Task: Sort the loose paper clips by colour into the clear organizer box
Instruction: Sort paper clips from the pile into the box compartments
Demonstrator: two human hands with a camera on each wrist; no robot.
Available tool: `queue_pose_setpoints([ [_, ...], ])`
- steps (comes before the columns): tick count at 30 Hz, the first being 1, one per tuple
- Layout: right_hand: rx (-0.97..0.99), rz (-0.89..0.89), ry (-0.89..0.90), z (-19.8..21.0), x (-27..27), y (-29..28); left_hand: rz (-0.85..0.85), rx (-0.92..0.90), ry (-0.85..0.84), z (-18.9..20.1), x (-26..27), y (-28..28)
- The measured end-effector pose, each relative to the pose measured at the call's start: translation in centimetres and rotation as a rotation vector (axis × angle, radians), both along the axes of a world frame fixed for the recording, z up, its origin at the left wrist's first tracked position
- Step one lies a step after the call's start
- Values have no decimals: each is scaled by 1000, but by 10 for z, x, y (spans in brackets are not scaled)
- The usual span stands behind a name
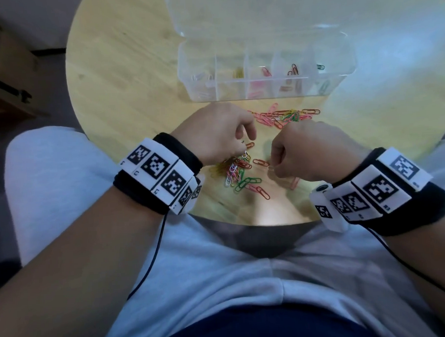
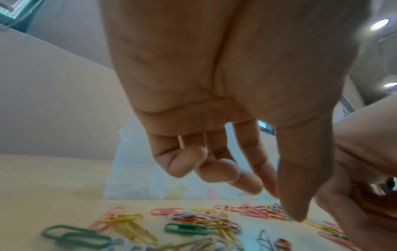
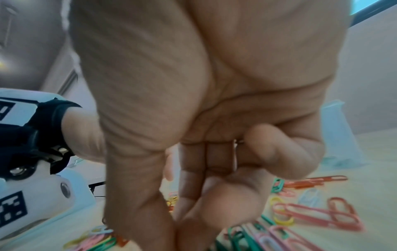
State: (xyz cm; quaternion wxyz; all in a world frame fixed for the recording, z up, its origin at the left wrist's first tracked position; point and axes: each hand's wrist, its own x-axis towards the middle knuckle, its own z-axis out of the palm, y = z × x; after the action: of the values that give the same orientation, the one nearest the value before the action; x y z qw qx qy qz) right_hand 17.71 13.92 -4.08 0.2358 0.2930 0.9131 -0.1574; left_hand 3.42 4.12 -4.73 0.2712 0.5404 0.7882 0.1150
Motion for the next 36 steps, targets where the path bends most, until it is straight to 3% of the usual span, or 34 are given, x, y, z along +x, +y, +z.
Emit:
queue_pose_setpoints([
  [8, 40, -75, 84, 0, 5, 9, -52, -79, 110, -11, 3, 3],
  [18, 46, -71, 31, -2, 1, 4, 32, -91, 86, -11, 2, 6],
  [26, 69, -41, -10, -6, -1, 1, -54, -85, 75, -12, 7, 6],
  [36, 134, -37, 16, 3, 2, 1, 51, -4, 31, -11, 2, 6],
])
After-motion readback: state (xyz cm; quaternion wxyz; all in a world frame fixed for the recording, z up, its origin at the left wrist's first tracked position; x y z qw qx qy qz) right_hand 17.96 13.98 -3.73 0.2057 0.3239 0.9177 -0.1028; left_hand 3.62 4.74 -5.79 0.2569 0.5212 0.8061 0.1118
